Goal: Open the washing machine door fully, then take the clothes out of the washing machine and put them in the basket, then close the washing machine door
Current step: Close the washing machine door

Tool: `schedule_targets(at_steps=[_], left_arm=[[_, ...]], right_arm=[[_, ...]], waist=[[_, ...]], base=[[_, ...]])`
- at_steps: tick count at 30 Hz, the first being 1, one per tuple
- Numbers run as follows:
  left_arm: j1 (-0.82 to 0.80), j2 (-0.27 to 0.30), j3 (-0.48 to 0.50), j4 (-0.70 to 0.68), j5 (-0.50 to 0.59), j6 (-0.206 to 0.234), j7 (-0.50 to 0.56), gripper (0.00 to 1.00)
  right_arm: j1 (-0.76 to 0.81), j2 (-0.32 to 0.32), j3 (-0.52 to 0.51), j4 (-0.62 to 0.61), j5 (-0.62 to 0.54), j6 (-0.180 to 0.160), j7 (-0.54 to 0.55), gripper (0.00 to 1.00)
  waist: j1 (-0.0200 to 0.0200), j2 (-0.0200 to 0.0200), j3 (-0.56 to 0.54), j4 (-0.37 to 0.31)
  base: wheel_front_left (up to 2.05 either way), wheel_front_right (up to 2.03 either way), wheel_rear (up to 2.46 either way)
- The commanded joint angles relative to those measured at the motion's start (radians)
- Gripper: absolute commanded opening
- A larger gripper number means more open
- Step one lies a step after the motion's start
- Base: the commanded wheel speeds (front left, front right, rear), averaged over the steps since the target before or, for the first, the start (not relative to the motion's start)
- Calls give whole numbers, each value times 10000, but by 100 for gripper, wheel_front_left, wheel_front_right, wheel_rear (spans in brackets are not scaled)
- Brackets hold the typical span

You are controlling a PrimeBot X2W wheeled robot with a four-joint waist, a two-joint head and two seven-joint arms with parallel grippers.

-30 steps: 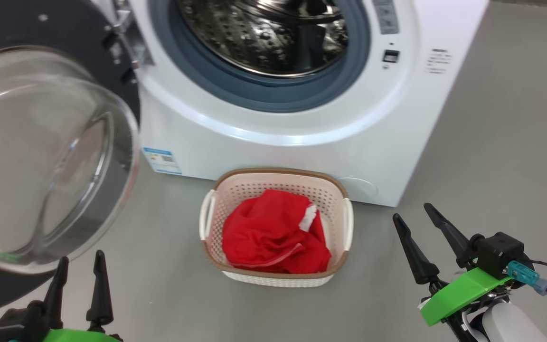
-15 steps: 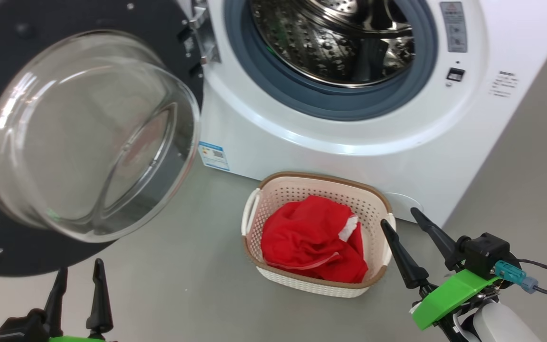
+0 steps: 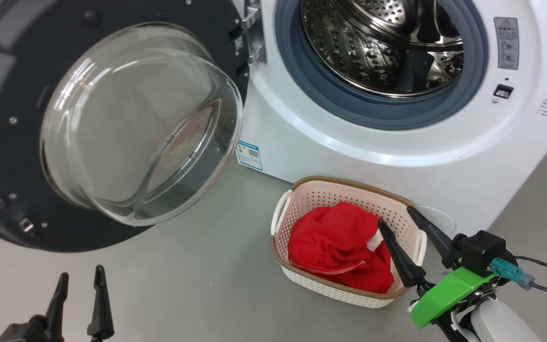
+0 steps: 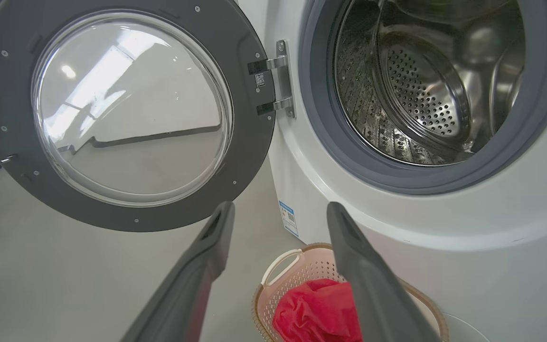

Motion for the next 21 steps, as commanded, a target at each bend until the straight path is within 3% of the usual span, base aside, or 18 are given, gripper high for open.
schedule_targets(at_steps=[1,21], left_arm=[[-106,158,351,-239,57,-9,-92,100],[148,153,222,-470,-175,246,-92,100]], right_arm=[[-274,-68,226,-192,40,16,-49,100],[-366,31,311,-210,49,16,-49,100]], waist=[[0,0,-42,116],[0,0,-154,513]], base=[[0,0,0],[0,0,0]])
